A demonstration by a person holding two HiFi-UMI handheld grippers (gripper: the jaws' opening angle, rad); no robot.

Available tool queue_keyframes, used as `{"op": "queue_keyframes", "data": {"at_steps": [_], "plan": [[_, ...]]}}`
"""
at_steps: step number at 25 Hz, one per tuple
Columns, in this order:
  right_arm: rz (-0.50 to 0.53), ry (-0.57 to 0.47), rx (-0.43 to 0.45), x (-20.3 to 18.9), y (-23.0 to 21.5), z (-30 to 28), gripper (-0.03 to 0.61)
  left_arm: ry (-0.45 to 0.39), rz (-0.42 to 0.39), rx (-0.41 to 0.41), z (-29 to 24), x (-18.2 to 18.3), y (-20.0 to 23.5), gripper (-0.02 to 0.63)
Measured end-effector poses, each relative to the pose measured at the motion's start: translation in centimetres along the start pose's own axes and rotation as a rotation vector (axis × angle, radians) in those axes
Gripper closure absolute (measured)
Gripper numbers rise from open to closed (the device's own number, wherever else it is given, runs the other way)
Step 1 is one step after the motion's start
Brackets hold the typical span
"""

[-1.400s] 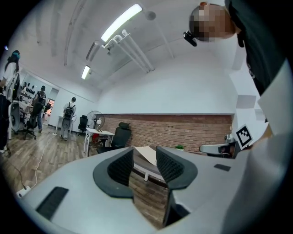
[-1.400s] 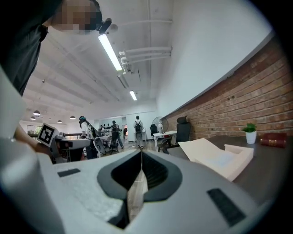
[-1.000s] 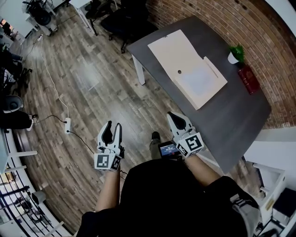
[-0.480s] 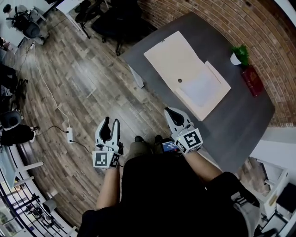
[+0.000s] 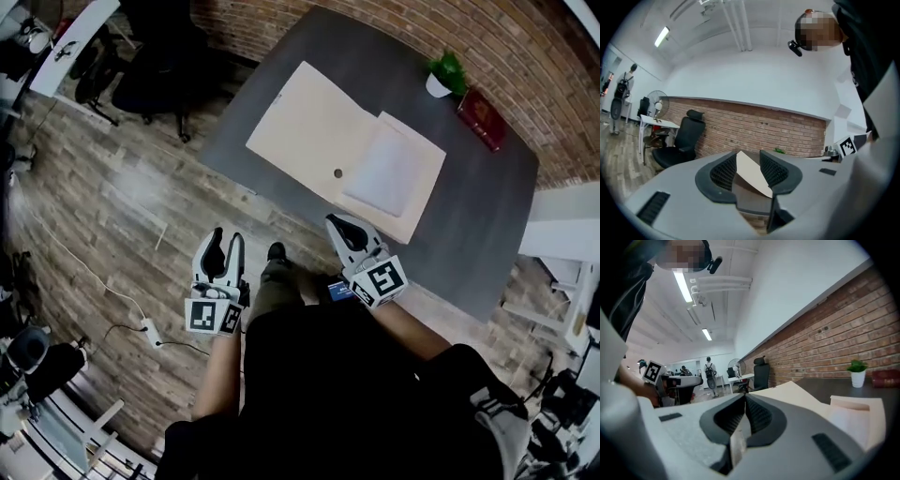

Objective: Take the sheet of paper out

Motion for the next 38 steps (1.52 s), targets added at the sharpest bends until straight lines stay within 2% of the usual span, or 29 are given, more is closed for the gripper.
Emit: {"op": "queue_keyframes", "data": {"at_steps": [6,9,14,21,24,27,32,38], "plan": [[-0.015,-0.018,-0.18,1.5,-1.0,-3.4,0.571,0.006,0.001,-0.232,-9.2,2.1,2.9,0.476],[-0.016,-0.033,-0.278,2.2,-1.7,-3.6,0.571,0.026,0.022,-0.346,-13.0,2.8,2.7,0.477],[-0.038,-0.051,-0.487,2.8,-3.2,-1.1,0.571,0.084,0.049,-0.55,-19.4,3.6,0.0,0.479],[-0.068,-0.087,-0.735,2.5,-4.8,4.5,0.571,0.214,0.057,-0.748,-25.4,4.1,-6.1,0.479],[-0.081,-0.101,-0.798,2.1,-6.6,7.3,0.571,0.276,0.064,-0.796,-27.0,3.3,-9.7,0.479],[-0.092,-0.117,-0.824,1.8,-9.2,9.7,0.571,0.325,0.034,-0.811,-28.4,2.2,-13.5,0.479],[-0.109,-0.148,-0.821,1.5,-13.2,12.7,0.571,0.408,-0.036,-0.777,-29.6,-0.5,-17.8,0.479],[-0.13,-0.164,-0.778,1.4,-16.9,15.8,0.571,0.602,-0.135,-0.745,-31.9,-4.2,-21.9,0.459]]}}
Point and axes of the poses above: the fingertips, and each gripper's own axes: z backward along the fingers, y to its left, x out of its top, the point moved 10 cm from there along z, backward along the fingers, and after that the axes turned 7 degrees about x, right-handed, at the moved point
